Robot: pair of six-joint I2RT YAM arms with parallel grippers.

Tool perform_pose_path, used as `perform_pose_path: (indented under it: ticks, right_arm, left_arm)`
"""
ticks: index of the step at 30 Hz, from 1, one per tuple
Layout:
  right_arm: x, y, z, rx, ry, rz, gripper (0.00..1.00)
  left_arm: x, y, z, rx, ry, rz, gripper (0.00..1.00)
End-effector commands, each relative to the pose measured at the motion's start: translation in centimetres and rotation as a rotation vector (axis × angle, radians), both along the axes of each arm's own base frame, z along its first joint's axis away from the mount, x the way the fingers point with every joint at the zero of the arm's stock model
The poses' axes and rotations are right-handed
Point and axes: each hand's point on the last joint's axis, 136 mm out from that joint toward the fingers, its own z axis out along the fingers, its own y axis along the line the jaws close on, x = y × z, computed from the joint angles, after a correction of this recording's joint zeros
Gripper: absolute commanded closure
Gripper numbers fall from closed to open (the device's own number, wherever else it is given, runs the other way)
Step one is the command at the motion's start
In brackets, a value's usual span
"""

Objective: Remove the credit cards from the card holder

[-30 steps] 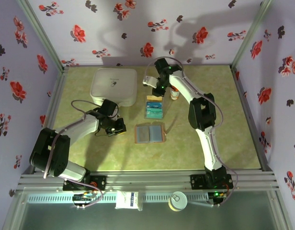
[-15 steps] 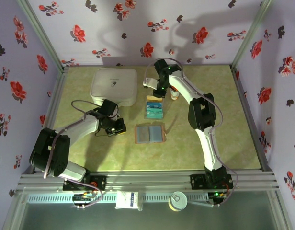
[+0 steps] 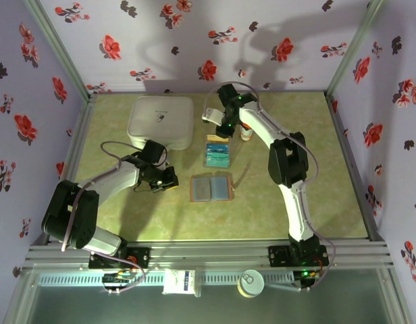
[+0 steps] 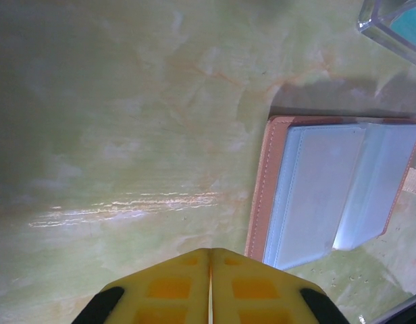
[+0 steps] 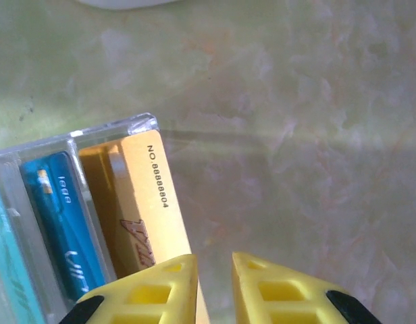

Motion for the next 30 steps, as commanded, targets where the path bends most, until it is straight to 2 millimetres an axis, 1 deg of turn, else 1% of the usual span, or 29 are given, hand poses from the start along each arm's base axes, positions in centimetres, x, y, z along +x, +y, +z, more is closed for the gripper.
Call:
perform_pose_path:
  ticks: [1,4,6,8,13,16,19,21,25,30]
  right_arm:
    - [-0.3,1.1,4.5,0.101,-0.070,-0.129,0.78]
    - [-2.1,1.5,5.5,0.151,-0.060,-0.213,0.76]
    - [-3.1,1.6,6.4,0.199,-0.059,-0.303,0.76]
    - [-4.4,1.6,6.9,0.268,-0.027,-0.406,0.75]
    - [-7.8,0.5,7.4,0.417,0.050,-0.651,0.74]
    - [-9.7,-0.2,7.1,0.497,0.126,-0.786,0.75]
    - [-11.8,-0.4,7.0,0.572,0.207,-0.867,0.79]
    - [-13.3,-0.7,6.3,0.599,0.260,-0.930,0.81]
    - [-15.7,-1.5,4.9,0.617,0.336,-0.996,0.84]
    - [-17.4,-2.6,4.1,0.606,0.366,-1.039,0.84]
  left_arm:
    - [0.6,-0.5,0.9,-0.034,-0.019,-0.011,0.92]
    - [1.0,-1.3,1.1,-0.066,-0.024,-0.014,0.92]
    - [1.1,-1.8,1.1,-0.080,-0.024,-0.019,0.91]
    - [1.1,-2.5,1.1,-0.088,-0.023,-0.032,0.92]
    - [0.7,-4.7,0.8,-0.100,-0.017,-0.078,0.93]
    - [0.2,-5.7,-0.1,-0.074,0.001,-0.102,0.95]
    - [-0.1,-6.5,-0.9,-0.051,0.015,-0.118,0.97]
    - [-0.3,-7.0,-1.3,-0.026,0.020,-0.135,0.98]
    - [-0.7,-7.2,-2.0,0.043,0.032,-0.152,0.99]
    - [-1.5,-6.6,-3.2,0.102,0.046,-0.163,1.00]
